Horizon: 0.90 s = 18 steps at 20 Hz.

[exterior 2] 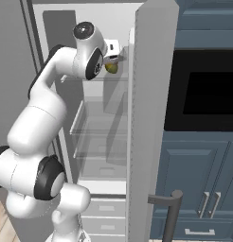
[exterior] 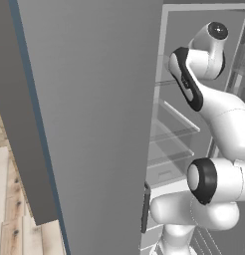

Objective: Pick the mango and orange from the fridge and place them inside the tupperware on the counter.

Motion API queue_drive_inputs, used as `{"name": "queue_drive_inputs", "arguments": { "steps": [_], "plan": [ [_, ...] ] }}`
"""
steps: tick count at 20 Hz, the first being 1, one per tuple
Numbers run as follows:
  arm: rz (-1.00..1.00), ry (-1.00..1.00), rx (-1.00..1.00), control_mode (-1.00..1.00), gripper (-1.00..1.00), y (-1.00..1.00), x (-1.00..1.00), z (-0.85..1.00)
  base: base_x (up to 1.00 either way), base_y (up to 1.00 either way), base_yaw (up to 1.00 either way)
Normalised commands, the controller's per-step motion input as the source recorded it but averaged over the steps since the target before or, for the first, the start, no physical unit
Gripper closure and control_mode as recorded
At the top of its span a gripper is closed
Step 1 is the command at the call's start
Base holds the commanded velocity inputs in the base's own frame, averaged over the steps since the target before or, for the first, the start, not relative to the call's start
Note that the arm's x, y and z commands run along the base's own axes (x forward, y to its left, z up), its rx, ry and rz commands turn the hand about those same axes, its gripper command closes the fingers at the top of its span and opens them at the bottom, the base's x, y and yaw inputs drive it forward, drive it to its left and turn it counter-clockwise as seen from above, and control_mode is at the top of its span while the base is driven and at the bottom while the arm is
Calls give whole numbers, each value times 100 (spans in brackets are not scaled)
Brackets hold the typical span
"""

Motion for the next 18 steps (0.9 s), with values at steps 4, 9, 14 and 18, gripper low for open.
{"name": "queue_drive_inputs", "arguments": {
  "steps": [4, 9, 14, 18],
  "plan": [
    [0, 3, 0, -100, -100, -8, 14, -6, 0, 0, 0],
    [2, 6, 0, -100, -100, -3, 10, -11, 0, 0, 0],
    [2, 9, 0, -100, -100, 0, 16, -13, 0, 0, 0],
    [3, 9, 0, -100, -100, 0, 20, -12, 0, 0, 0]
  ]
}}
